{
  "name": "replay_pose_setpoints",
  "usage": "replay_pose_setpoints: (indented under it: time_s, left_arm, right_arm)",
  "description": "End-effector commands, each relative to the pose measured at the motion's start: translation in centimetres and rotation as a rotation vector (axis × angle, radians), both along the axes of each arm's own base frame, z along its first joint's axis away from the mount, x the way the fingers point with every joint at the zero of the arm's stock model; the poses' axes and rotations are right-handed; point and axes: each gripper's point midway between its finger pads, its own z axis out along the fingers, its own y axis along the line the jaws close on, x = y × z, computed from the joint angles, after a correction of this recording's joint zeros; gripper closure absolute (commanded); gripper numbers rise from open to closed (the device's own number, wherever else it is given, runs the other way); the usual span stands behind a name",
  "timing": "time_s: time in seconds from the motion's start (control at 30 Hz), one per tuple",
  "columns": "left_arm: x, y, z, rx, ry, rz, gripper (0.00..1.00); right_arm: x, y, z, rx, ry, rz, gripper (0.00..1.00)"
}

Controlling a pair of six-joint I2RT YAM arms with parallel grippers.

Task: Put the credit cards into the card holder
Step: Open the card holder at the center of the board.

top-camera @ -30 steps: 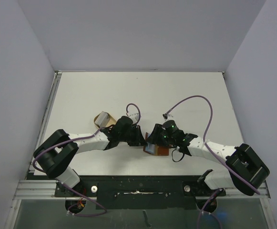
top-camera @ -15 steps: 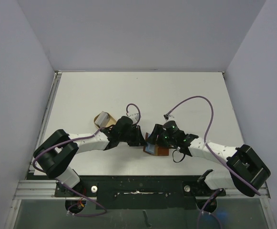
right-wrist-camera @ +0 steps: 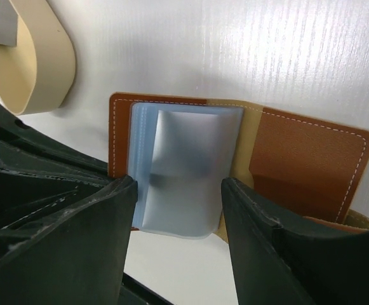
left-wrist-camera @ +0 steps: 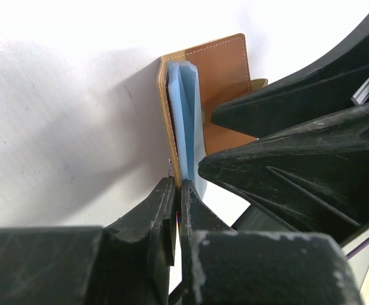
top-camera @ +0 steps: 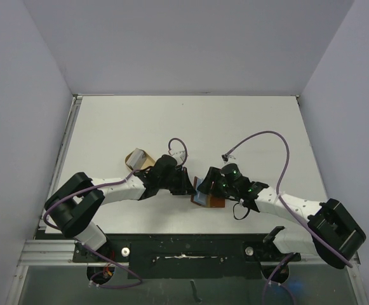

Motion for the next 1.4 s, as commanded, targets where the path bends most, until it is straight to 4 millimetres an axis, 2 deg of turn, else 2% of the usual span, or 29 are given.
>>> replay_pose_setpoints:
  time_s: [0.0, 0.27, 0.53, 0.67, 0.83, 1.0, 1.13, 1.27, 1.37]
  left_arm:
    - [0.6, -0.9, 2.5, -0.068, -0.063, -0.016, 1.0]
    - [0.5, -1.0, 2.5, -0.071, -0.065, -0.021, 1.0]
    - [0.6, -0.9, 2.6, -0.07, -0.068, -0.014, 1.0]
    - [0.6, -0.9, 2.5, -0.067, -0.068, -0.017, 0.84]
    - [0.5, -0.9, 1.8, -0.058, -0.055, -0.018, 0.78]
    - [0.7, -1.0, 1.7, -0.06, -0.065, -0.015, 0.76]
    - [0.6, -1.0, 1.4, -0.058, -0.056, -0.017, 0.8]
    - [0.9, -1.5, 2.1, -0.065, -0.063, -0.028, 1.0]
    - [1.2, -1.2, 2.0, -0.041, -0.074, -0.021, 1.0]
  right_arm:
    - [0.9, 0.6, 0.1, 0.025, -0.021, 0.002, 0.43]
    - [0.4, 0.3, -2.4, -0.002, 0.041, 0.006, 0.44]
    - [-0.4, -1.6, -4.2, -0.078, 0.083, -0.041, 0.45]
    - [-0.5, -1.6, -4.3, -0.076, 0.084, -0.041, 0.45]
    - [-0.6, -1.6, -4.5, -0.071, 0.086, -0.038, 0.46]
    - [-0.6, -1.6, -4.5, -0.072, 0.086, -0.037, 0.46]
    - [-0.7, -1.8, -4.6, -0.076, 0.088, -0.042, 0.46]
    - [-0.9, -1.9, -4.6, -0.078, 0.098, -0.048, 0.46]
    - [-1.0, -2.1, -4.5, -0.083, 0.094, -0.053, 0.46]
